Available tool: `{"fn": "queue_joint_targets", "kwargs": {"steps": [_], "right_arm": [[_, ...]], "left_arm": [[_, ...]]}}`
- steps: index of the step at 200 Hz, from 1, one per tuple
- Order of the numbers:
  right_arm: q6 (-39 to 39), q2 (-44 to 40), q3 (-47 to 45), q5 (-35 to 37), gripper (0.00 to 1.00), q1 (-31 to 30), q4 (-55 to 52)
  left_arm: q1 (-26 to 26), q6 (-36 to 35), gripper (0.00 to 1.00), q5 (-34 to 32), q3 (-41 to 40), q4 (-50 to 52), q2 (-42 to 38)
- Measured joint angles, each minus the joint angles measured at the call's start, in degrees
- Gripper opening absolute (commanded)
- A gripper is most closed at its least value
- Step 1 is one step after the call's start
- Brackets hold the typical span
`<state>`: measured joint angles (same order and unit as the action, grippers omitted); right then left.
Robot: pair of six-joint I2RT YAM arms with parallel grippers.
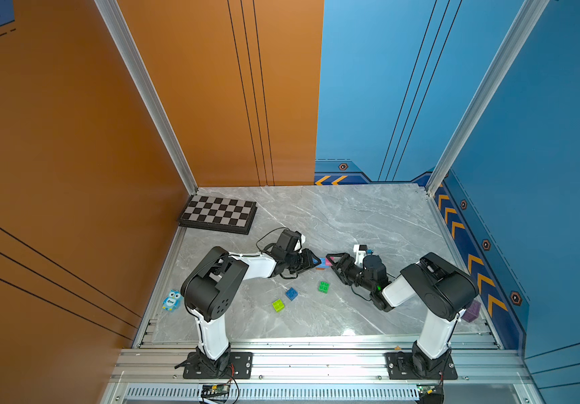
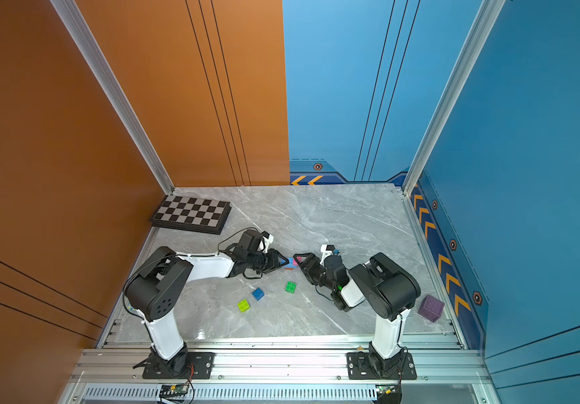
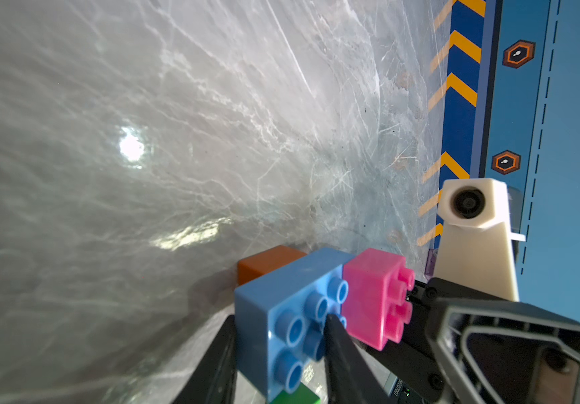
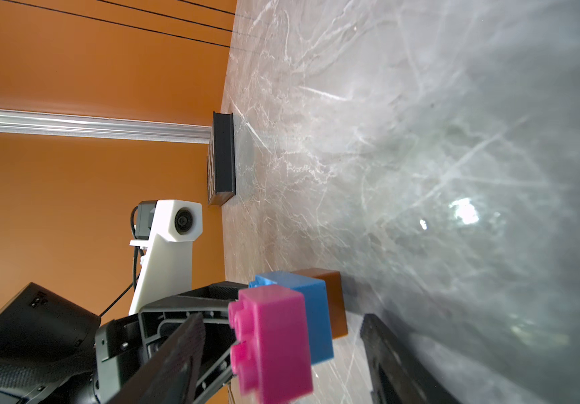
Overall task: Assemble the letter v with lego
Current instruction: Assemble the lego brick with the lego brick.
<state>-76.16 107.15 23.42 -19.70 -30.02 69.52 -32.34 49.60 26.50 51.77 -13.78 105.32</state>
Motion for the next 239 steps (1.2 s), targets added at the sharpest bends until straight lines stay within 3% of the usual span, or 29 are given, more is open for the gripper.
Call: {"fn": "queue_joint_targets", "kwargs": {"steps": [18, 49, 79, 165, 203, 219, 239], "right_arm": [[-1.31, 2.47, 0.13, -0.02, 0.72, -0.52, 3.23], [-3.34, 5.64, 0.66, 0.26, 0.61, -1.31, 7.37], [-4.37, 7.61, 1.42, 0.37, 0.56, -1.92, 10.21], [-4.61, 9.66, 2.36, 0.42, 0.37, -1.97, 13.27], [-3.34, 9.79, 2.34, 1.05, 0.35, -2.32, 13.33], [-2.43, 10.62, 2.36, 1.05, 0.35, -2.71, 14.67], [-0.52, 10.82, 2.34, 1.09, 0.35, -3.45, 15.02]], "left_arm": [[-0.04, 0.00, 0.34, -0.15, 0.00, -0.02, 0.00], [-0.04, 0.02, 0.34, -0.28, 0.00, -0.09, 0.00], [-0.04, 0.02, 0.34, -0.37, 0.00, -0.15, 0.00], [0.04, 0.44, 0.35, -1.22, 0.00, -0.81, 0.00], [0.28, 0.66, 0.47, -1.31, -0.26, -0.81, -0.15], [0.66, 1.16, 0.61, -1.75, -1.49, -0.57, -1.05], [1.75, 1.38, 0.71, -2.10, -4.15, 0.76, -4.07]]}}
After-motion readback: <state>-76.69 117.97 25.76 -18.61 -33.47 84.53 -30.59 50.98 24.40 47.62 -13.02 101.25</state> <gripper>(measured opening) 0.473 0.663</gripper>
